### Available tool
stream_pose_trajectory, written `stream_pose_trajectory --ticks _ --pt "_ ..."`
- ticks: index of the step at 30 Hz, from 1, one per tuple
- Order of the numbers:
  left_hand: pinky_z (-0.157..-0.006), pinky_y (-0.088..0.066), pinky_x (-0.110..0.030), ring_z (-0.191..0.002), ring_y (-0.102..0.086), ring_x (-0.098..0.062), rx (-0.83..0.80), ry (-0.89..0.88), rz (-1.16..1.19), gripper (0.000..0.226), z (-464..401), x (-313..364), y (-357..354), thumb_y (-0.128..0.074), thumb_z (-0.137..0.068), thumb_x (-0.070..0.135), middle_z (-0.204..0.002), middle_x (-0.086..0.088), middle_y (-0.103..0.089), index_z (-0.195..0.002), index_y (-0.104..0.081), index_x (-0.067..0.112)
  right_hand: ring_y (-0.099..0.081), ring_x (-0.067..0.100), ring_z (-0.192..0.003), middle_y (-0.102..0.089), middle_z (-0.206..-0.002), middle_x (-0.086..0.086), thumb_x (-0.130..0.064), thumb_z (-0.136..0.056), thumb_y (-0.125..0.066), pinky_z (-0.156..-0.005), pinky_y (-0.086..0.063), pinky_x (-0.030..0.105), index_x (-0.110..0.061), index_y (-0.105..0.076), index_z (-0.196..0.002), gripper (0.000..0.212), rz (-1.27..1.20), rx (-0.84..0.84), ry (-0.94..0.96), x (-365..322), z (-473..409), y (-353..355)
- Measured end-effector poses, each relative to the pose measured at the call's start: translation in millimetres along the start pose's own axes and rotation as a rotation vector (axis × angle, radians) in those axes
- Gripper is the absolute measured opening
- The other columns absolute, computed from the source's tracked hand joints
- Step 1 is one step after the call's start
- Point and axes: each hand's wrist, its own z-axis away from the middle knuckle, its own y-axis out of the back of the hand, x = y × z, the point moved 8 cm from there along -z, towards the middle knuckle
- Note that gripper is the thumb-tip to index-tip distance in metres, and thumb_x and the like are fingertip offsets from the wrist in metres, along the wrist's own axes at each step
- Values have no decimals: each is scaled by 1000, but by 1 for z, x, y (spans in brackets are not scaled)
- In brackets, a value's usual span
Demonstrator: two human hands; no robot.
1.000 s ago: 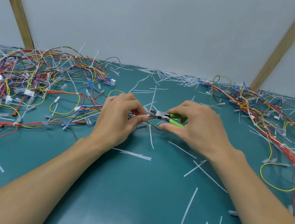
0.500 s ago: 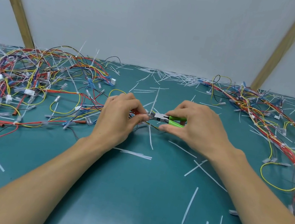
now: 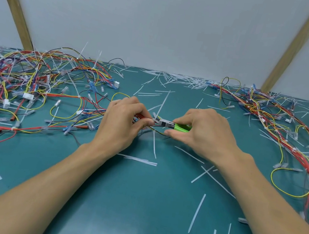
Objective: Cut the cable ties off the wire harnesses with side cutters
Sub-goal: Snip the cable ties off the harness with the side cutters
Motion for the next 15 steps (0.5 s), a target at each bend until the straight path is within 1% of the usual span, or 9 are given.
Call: stream_pose_trajectory --ticks 3,5,7,9,11,13,15 --pt "-83 -47 -52 -77 -58 -19 0 0 -1 9 0 0 0 -80 -83 26 -82 8 -61 -81 -74 20 -60 22 -78 -72 -78 -3 -73 -81 -67 -64 -50 34 -45 -80 -98 34 -33 1 -16 1 0 -1" --pt "-83 -48 -52 -78 -59 -20 0 -2 -4 10 0 0 0 -80 -83 26 -82 8 -61 -81 -74 19 -60 23 -75 -72 -74 0 -80 -78 -62 -61 -50 34 -45 -81 -95 43 -62 -4 -22 2 0 -3" --pt "-82 -48 -52 -77 -59 -20 -2 -8 -4 10 0 1 0 -80 -83 27 -81 8 -61 -81 -74 19 -60 23 -72 -70 -69 3 -97 -71 -44 -60 -51 35 -46 -80 -89 65 -84 3 -26 1 0 -4" --pt "-80 -48 -52 -77 -59 -19 -4 -18 -1 11 1 2 0 -80 -83 29 -81 8 -61 -81 -74 20 -59 22 -69 -67 -65 5 -105 -66 -29 -59 -51 34 -47 -80 -82 78 -103 26 -45 1 0 -3" --pt "-81 -48 -52 -77 -59 -19 -8 -17 6 11 1 2 0 -80 -83 29 -81 8 -61 -81 -74 20 -57 22 -64 -66 -62 6 -101 -72 -29 -55 -48 32 -44 -80 -79 77 -95 45 -49 0 -1 -1" --pt "-82 -48 -52 -77 -59 -19 -10 -14 9 12 1 2 0 -79 -84 30 -81 7 -62 -82 -74 19 -51 21 -56 -60 -54 4 -95 -77 -37 -49 -41 29 -41 -81 -77 69 -83 67 -45 0 0 0" --pt "-82 -48 -52 -76 -59 -19 -13 -17 11 13 1 2 0 -79 -84 31 -81 7 -62 -82 -75 19 -48 18 -52 -57 -49 1 -93 -77 -42 -48 -38 27 -39 -81 -74 67 -85 77 -60 1 0 1"
